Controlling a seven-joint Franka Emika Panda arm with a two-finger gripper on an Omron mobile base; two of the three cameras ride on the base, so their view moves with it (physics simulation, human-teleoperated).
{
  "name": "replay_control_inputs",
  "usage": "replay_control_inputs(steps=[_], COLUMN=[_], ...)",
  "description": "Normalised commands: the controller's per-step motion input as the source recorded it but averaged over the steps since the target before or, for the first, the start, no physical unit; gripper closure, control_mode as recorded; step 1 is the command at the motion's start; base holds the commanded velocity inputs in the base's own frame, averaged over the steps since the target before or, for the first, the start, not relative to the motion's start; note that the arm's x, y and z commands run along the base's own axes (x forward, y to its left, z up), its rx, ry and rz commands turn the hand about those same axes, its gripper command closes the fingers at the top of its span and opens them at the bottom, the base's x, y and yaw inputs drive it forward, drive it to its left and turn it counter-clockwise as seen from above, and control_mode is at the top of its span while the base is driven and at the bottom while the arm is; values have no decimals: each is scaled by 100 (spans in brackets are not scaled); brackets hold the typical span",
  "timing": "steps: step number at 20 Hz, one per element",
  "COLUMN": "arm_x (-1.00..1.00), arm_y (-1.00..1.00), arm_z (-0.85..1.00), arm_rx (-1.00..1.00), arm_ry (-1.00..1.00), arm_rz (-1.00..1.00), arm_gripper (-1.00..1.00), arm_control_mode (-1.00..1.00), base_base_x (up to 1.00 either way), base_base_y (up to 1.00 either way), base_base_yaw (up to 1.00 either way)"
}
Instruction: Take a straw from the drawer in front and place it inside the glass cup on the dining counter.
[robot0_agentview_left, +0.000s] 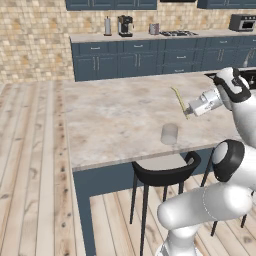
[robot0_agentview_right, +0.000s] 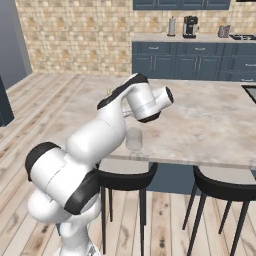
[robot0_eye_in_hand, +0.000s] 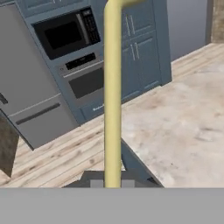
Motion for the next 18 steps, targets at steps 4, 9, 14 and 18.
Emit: replay_control_inputs(steps=[4,9,14,18], arm_x=[0,0,1,5], arm_y=[10,1,0,-11], arm_z=[-18,-29,-24,-11], arm_rx=[18,15,11,5], arm_ry=[-5,-1,0,0], arm_rz=[0,-1,-3,-2], arm_gripper=[100,100,100,100], arm_control_mode=[-100,-100,-100,-100], base_base_x=[0,0,0,0], base_base_y=[0,0,0,0], base_base_yaw=[0,0,0,0])
